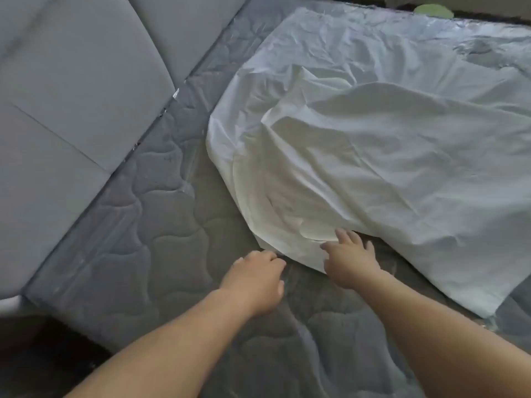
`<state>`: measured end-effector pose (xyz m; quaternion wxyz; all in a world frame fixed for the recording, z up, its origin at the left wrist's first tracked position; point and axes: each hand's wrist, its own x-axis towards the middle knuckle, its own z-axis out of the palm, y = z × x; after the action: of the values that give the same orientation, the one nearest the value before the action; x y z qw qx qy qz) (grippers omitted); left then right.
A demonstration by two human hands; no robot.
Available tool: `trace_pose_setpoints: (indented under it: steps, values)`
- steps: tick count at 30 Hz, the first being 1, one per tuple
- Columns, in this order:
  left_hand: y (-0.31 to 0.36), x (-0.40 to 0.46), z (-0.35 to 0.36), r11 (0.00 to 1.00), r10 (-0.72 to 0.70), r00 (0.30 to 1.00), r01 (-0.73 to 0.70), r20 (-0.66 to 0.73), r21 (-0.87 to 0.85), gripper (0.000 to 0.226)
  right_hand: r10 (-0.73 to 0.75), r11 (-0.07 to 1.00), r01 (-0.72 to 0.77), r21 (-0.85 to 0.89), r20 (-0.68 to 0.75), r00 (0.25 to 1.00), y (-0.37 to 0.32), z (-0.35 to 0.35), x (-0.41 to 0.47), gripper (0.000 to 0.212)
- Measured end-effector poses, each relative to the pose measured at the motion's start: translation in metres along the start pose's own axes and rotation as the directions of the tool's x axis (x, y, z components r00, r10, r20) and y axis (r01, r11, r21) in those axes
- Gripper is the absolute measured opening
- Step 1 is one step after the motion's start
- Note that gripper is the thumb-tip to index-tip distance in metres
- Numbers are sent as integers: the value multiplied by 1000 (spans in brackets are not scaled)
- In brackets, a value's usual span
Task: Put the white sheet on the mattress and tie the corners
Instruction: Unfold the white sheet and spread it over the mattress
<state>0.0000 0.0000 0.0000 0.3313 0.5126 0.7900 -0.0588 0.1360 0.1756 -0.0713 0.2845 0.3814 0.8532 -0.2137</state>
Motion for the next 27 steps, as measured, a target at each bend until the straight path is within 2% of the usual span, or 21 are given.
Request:
trace_pose_setpoints:
  steps: [3,6,8,12,14,15,17,20,22,24,25,27]
  values:
    - [-2,27,41,1000,-13,998,13,63,3,41,-4,992,8,-124,35,999,17,25,39,58]
    - [-1,26,71,1000,-25,988,27,151,-11,42,10,990,4,-139,102,995,28,41,57,67]
    - [-1,17,81,1000,-26,986,27,168,-5,41,11,991,2,-136,98,995,28,42,58,64]
    - [-1,-4,69,999,-52,984,53,170,0,43,-80,997,80,11,-9,997,9,33,29,43]
    - [1,-12,48,997,-73,989,74,127,-3,44,-116,956,120,268,-29,993,-12,23,0,39]
    - [3,-19,33,996,-88,992,90,95,-14,45,-107,894,110,434,-31,994,-24,13,-20,36]
    - [11,-33,5,992,-106,994,108,33,-59,48,-83,696,63,716,-7,997,-50,-9,-60,30]
    - [23,-54,-35,969,-160,986,149,-41,-199,61,-120,286,-23,958,59,991,-81,-40,-110,30]
    - [28,-70,-55,936,-237,967,200,-98,-290,71,-138,69,-60,996,69,988,-96,-58,-131,34]
    - [26,-86,-74,921,-287,944,226,-163,-316,69,-167,-67,-65,996,53,984,-111,-78,-151,33]
    - [23,-93,-82,918,-295,936,222,-192,-328,62,-183,-114,-65,991,43,982,-118,-86,-160,33]
    - [11,-111,-100,915,-292,926,197,-241,-351,43,-213,-139,-46,989,15,977,-137,-105,-180,34]
